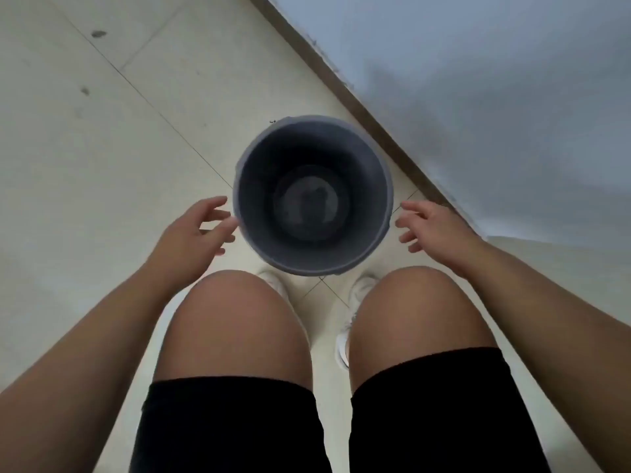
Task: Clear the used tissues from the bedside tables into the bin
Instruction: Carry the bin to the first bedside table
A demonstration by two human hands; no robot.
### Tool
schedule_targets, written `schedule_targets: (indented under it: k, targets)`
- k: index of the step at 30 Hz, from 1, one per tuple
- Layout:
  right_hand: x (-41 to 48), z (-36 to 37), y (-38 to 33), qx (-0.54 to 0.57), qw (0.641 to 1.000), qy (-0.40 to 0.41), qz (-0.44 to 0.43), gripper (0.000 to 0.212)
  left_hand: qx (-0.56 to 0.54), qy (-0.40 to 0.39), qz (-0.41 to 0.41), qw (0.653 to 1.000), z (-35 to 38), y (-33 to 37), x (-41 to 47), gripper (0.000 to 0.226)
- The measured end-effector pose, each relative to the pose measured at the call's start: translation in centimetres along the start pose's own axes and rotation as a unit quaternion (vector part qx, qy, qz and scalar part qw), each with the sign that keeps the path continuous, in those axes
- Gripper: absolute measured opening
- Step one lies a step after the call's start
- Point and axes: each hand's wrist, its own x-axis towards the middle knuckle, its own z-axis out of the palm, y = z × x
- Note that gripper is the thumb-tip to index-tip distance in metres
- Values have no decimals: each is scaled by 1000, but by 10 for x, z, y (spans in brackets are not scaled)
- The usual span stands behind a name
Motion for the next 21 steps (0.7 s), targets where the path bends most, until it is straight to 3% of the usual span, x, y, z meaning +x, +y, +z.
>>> schedule_targets:
  k: [2, 5, 10, 15, 21]
  targets:
    - [21, 11, 7, -6, 999, -33, 6, 44, 5, -15, -18, 1000, 10, -12, 25, 53]
    - [41, 17, 10, 28, 998, -59, 5, 34, -16, -36, -9, 999, 23, -27, 50, 41]
    - [28, 10, -7, 32, 998, 2, -49, 9, -71, -13, 12, 997, 12, -22, 42, 32]
    - [-46, -13, -56, 14, 996, 47, -73, 11, -122, 14, 18, 992, -29, 26, -34, 30]
    - [-216, -89, -153, -46, 994, 51, -85, 10, -162, 32, -6, 986, -108, 125, -196, 34]
